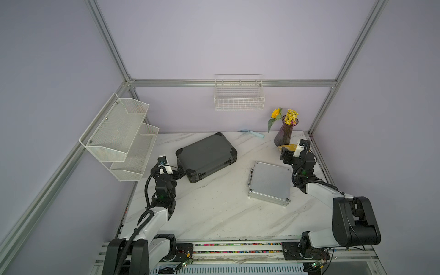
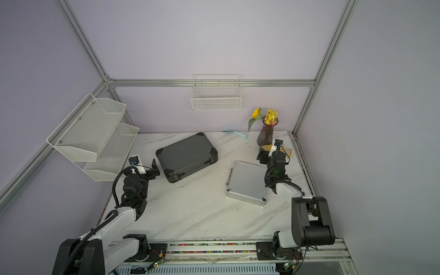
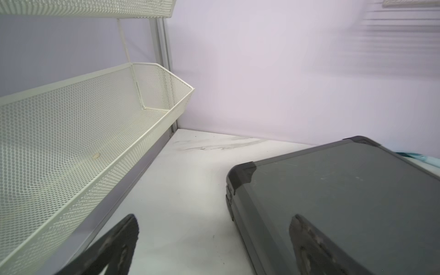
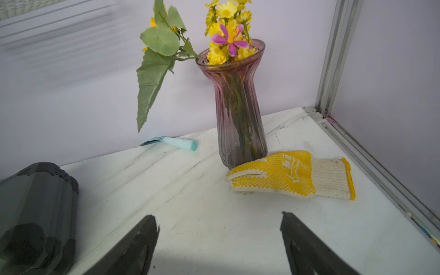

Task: Open the poker set cases
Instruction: Adjust the poker set case at the center of the board.

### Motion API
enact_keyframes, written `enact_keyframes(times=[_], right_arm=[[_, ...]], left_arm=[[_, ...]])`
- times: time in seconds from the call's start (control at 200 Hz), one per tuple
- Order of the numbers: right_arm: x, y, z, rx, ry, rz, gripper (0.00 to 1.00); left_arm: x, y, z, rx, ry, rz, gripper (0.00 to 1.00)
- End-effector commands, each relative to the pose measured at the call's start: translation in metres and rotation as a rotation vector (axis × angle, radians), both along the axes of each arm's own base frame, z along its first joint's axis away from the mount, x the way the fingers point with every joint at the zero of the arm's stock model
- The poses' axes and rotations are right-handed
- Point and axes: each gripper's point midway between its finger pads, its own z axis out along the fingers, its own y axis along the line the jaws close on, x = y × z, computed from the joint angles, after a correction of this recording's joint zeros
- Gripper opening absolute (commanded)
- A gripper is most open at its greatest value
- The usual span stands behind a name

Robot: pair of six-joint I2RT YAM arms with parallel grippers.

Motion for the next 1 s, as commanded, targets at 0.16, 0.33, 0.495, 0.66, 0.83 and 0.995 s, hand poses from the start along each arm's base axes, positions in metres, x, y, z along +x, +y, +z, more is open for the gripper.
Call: enact_keyframes(times=[0.16,0.33,0.495,0.66,0.83,0.995], right_arm=[[-0.048,0.028,-0.018,0.250,0.323,0.049,0.83],[-0.075,0.037,-0.019,0.330,0.395,0.068,0.83],[-0.084,0.043,-0.029,0.410,0.442,0.060,0.83],[-0.080,0.036,-0.038,0.417,0.443,0.010,0.80],[-0.076,0.036,-0.055,0.441,0.450,-0.002,0.71],[-0.074,0.034,-0.071,0.447,0.473,-0.021,0.65]], left_arm=[[-0.008,-0.105,0.056,-0.232,0.091,-0.384,0.92],[-0.020,-0.193,0.073,-0.245,0.209,-0.677,0.92],[-0.018,-0.255,0.068,-0.346,0.340,-0.864,0.91],[-0.011,-0.306,0.050,-0.413,0.464,-0.974,0.90],[0.000,-0.342,0.010,-0.468,0.609,-1.008,0.90],[0.006,-0.367,-0.023,-0.538,0.733,-1.028,0.86]])
